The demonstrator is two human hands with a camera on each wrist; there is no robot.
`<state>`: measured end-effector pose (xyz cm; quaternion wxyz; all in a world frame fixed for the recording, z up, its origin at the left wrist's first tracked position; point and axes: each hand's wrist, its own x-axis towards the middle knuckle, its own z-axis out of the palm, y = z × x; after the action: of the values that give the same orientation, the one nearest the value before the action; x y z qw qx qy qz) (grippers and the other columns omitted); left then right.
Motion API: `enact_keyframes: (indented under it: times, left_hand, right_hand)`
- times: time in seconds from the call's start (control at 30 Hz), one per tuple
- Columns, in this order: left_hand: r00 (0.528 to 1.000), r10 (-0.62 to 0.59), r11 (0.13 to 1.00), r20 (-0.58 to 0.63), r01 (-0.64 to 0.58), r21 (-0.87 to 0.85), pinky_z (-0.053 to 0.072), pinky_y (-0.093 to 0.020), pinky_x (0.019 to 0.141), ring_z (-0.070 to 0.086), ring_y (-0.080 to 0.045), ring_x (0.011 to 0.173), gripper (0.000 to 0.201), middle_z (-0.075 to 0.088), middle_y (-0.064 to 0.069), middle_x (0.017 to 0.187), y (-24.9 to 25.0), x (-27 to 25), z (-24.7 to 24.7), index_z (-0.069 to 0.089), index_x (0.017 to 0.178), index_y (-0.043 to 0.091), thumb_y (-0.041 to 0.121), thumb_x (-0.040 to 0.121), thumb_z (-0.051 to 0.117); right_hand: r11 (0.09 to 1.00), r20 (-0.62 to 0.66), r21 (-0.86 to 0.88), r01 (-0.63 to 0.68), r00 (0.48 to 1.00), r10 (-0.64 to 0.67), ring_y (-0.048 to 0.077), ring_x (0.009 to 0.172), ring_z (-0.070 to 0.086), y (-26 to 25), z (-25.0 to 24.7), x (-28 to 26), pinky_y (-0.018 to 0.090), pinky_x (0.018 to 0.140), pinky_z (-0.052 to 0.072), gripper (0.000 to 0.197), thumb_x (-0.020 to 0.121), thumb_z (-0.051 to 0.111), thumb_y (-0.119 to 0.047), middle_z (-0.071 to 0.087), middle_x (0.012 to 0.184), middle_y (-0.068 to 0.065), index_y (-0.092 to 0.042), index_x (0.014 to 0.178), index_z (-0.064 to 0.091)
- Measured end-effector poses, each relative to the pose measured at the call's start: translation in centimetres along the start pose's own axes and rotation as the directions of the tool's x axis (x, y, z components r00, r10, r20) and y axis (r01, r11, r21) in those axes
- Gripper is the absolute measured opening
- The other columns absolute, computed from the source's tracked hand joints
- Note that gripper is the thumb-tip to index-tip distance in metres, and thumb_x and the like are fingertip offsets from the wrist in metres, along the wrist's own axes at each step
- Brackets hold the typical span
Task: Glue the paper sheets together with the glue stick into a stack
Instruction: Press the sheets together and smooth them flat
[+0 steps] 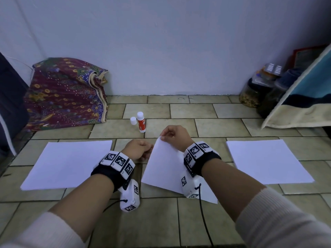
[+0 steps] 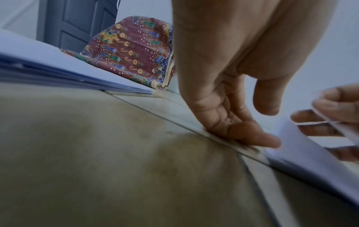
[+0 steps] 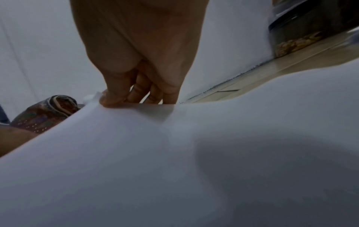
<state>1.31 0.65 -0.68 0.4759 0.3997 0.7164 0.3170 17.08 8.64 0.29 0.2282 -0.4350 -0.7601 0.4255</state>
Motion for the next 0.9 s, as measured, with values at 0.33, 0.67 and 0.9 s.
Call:
enact_keyframes:
  times: [0.33, 0.67, 0.9]
  left_hand:
    - [0.992, 0.082, 0.918, -0.098, -0.036, 0.396, 0.037, -0.023, 0.074, 0.055, -0.019, 0.086, 0.007, 0.061, -0.003, 0.087, 0.0, -0.3, 0.2, 0.062, 0.083, 0.012, 0.016, 0.087, 0.066]
    - [0.995, 0.043, 0.921, -0.089, -0.005, 0.388, 0.05, -0.03, 0.088, 0.064, -0.022, 0.098, 0.023, 0.07, -0.006, 0.103, -0.3, 0.0, -0.3, 0.07, 0.103, 0.004, 0.018, 0.085, 0.071]
    - [0.999, -0.008, 0.983, -0.038, 0.015, 0.182, 0.052, -0.044, 0.094, 0.067, -0.03, 0.093, 0.012, 0.069, -0.007, 0.085, -0.9, 0.3, -1.0, 0.069, 0.092, 0.01, 0.013, 0.082, 0.075]
  right_hand:
    - [0.933, -0.239, 0.357, 0.034, 0.969, 0.056, 0.0, 0.047, 0.048, 1.1, -1.5, -0.5, 0.021, 0.053, 0.035, 0.024, 0.091, 0.059, -0.003, 0.057, 0.048, -0.014, -0.021, 0.076, 0.055]
    - [0.775, -0.558, 0.595, 0.213, 0.803, 0.208, 0.005, 0.059, 0.05, 0.2, -8.0, 0.2, 0.021, 0.061, 0.038, 0.022, 0.092, 0.057, -0.002, 0.059, 0.063, -0.008, -0.02, 0.079, 0.055]
    - [0.997, -0.189, 0.066, 0.05, 0.981, -0.036, -0.004, 0.048, 0.045, -2.5, -5.3, 0.2, 0.01, 0.051, 0.032, 0.015, 0.087, 0.062, -0.004, 0.052, 0.052, -0.014, -0.019, 0.084, 0.062]
